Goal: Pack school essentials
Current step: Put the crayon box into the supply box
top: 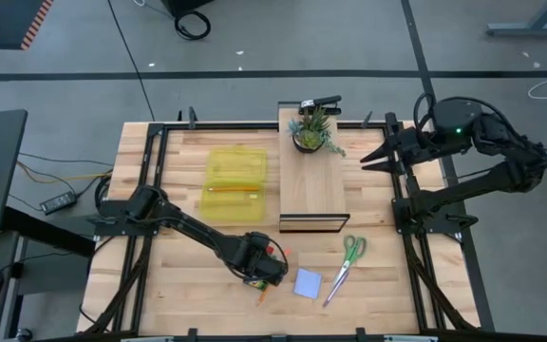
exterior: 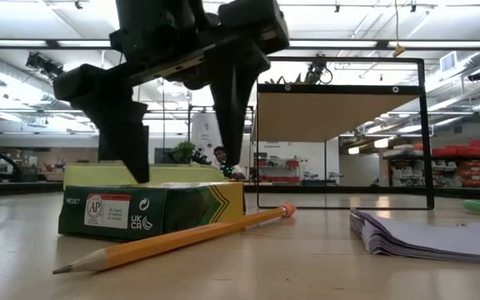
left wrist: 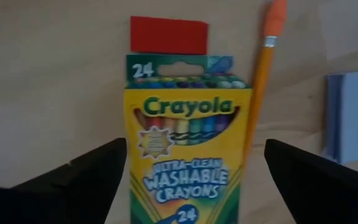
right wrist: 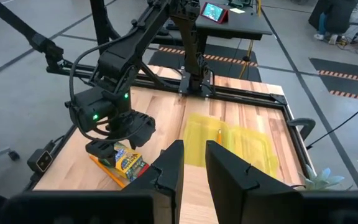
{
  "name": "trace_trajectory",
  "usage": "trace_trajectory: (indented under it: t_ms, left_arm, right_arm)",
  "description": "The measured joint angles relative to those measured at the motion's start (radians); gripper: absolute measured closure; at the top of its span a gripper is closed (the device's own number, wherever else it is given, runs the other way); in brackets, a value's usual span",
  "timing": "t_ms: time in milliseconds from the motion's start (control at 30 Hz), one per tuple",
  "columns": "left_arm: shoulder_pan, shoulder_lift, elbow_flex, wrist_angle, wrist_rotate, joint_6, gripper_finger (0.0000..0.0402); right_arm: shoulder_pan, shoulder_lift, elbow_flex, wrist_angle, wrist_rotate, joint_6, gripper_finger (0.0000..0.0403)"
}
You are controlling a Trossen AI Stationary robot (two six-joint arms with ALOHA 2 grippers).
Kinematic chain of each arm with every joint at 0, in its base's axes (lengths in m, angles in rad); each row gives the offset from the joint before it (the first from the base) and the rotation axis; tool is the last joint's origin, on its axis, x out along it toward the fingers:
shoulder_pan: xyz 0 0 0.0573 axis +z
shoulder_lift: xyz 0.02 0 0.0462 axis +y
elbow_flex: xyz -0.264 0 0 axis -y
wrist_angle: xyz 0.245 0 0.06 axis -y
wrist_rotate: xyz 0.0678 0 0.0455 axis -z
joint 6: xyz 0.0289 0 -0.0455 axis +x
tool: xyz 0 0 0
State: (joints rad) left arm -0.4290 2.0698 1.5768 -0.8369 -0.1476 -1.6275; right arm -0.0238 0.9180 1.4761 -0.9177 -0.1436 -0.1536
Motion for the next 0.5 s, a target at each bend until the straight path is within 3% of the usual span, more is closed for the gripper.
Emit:
trace_trajectory:
  t_ms: [500]
  left_arm:
    - [0.004,0.019,0.001,0.003,0.034,-0.016,0.0003]
  right_arm:
    - [0.000,0.022,0.000,0.001,0.000,-0.008,0.0329]
